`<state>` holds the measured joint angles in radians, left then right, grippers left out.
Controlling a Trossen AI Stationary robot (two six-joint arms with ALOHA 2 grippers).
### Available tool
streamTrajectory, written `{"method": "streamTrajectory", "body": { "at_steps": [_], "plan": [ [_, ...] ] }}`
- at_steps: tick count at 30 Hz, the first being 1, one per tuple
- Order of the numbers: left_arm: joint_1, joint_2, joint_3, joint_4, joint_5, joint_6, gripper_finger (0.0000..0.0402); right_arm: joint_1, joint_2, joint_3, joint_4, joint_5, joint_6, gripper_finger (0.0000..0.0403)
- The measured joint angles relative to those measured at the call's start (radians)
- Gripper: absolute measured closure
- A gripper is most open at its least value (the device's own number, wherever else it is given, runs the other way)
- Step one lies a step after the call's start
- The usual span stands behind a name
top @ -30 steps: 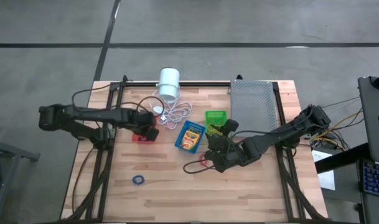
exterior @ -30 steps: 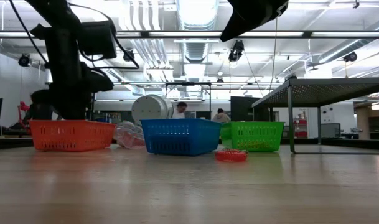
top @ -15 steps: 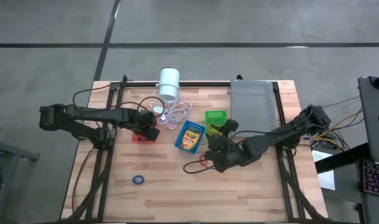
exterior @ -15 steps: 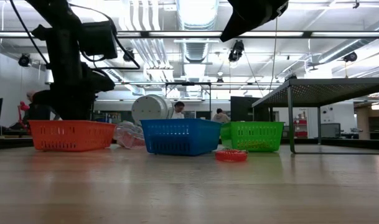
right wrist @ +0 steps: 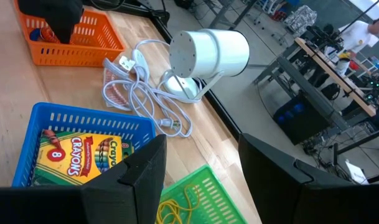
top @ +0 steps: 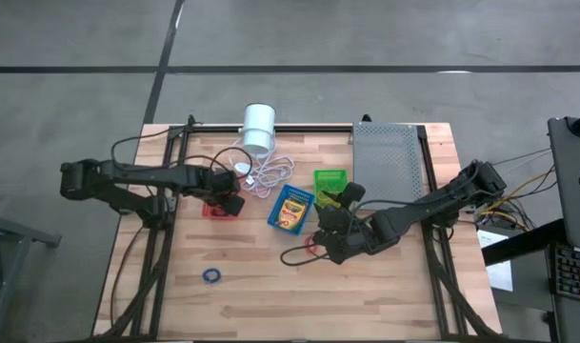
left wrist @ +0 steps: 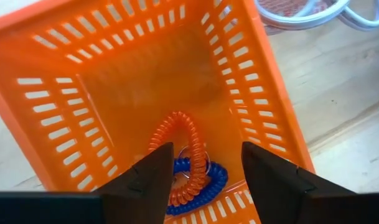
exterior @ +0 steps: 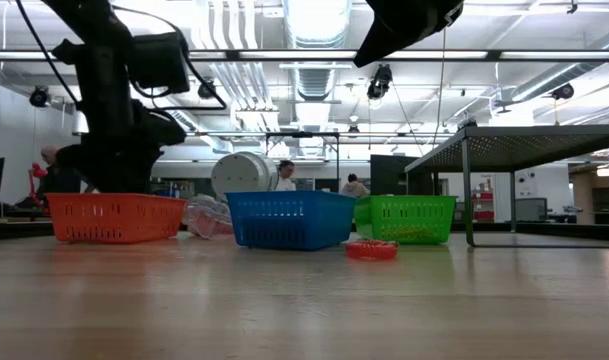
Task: Pick & Place Office Desk Supplies
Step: Put the blue spring keychain into the orange bin
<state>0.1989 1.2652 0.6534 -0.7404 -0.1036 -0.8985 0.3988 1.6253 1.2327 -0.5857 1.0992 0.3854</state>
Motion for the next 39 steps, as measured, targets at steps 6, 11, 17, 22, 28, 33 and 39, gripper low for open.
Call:
{"method": "streamTrajectory", "body": {
  "at_steps": [6, 11, 17, 22, 28, 33, 39],
  "plan": [
    [0.000, -0.017, 0.020, -0.012, -0.003, 0.031, 0.0208, 0.000, 0.000, 0.000, 0.000, 0.000, 0.000, 0.0204],
    [-0.001, -0.054, 0.055, -0.035, -0.031, 0.065, 0.0208, -0.001, 0.000, 0.000, 0.000, 0.000, 0.000, 0.0204],
    [-0.005, -0.109, 0.076, -0.020, -0.065, 0.111, 0.0208, -0.001, 0.000, 0.000, 0.000, 0.000, 0.000, 0.0204],
    [-0.026, -0.140, 0.076, 0.010, -0.098, 0.130, 0.0209, -0.001, 0.000, 0.000, 0.000, 0.000, 0.000, 0.0204],
    [-0.065, -0.151, 0.076, 0.082, -0.118, 0.165, 0.0208, 0.000, 0.000, 0.000, 0.000, 0.000, 0.000, 0.0204],
    [-0.107, -0.151, 0.090, 0.124, -0.170, 0.170, 0.0209, 0.000, 0.000, 0.000, 0.000, 0.000, 0.000, 0.0204],
    [-0.197, -0.151, 0.150, 0.167, -0.269, 0.170, 0.0209, 0.000, 0.000, 0.000, 0.000, 0.000, 0.000, 0.0204]
  ]
}}
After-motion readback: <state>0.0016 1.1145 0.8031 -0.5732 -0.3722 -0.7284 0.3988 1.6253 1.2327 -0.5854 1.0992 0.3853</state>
